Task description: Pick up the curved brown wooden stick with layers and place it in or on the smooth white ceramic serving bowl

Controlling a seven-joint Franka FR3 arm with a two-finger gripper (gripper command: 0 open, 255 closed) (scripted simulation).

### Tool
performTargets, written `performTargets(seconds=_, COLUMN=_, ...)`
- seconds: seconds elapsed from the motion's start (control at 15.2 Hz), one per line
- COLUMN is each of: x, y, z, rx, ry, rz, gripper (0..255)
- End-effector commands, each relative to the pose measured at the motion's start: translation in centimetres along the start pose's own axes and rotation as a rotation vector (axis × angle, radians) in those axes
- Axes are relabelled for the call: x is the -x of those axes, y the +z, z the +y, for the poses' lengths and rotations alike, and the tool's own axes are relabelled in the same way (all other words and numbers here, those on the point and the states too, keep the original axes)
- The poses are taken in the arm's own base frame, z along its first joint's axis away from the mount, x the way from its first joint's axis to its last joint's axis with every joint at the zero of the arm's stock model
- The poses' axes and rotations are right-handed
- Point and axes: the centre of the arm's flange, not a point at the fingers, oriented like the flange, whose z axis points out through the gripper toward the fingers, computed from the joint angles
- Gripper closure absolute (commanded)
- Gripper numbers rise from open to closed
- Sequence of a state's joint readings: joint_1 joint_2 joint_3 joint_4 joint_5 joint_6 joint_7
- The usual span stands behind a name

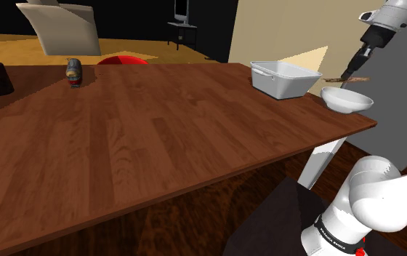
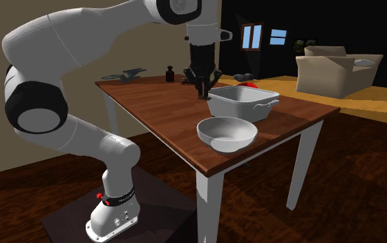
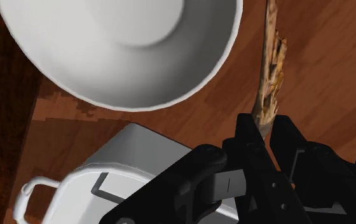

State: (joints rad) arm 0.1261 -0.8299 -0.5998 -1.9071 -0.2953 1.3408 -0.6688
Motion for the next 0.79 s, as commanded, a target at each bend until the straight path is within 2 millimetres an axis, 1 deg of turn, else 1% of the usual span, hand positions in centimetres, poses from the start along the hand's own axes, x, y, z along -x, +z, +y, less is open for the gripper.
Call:
performTargets(seconds=0.0, x=1.3, y=-0.3, z=2.5, rx=0.001, ry=-0.001, rz=0.0, gripper=255)
performTargets(seconds=0.4, x=4.4, y=-1.3, z=9.7, rx=0.001, ry=-0.001, rz=0.0, gripper=255)
performTargets(seconds=0.73, x=5.0, y=1.3, z=9.8, rx=0.001, ry=-0.001, rz=0.0, gripper=255)
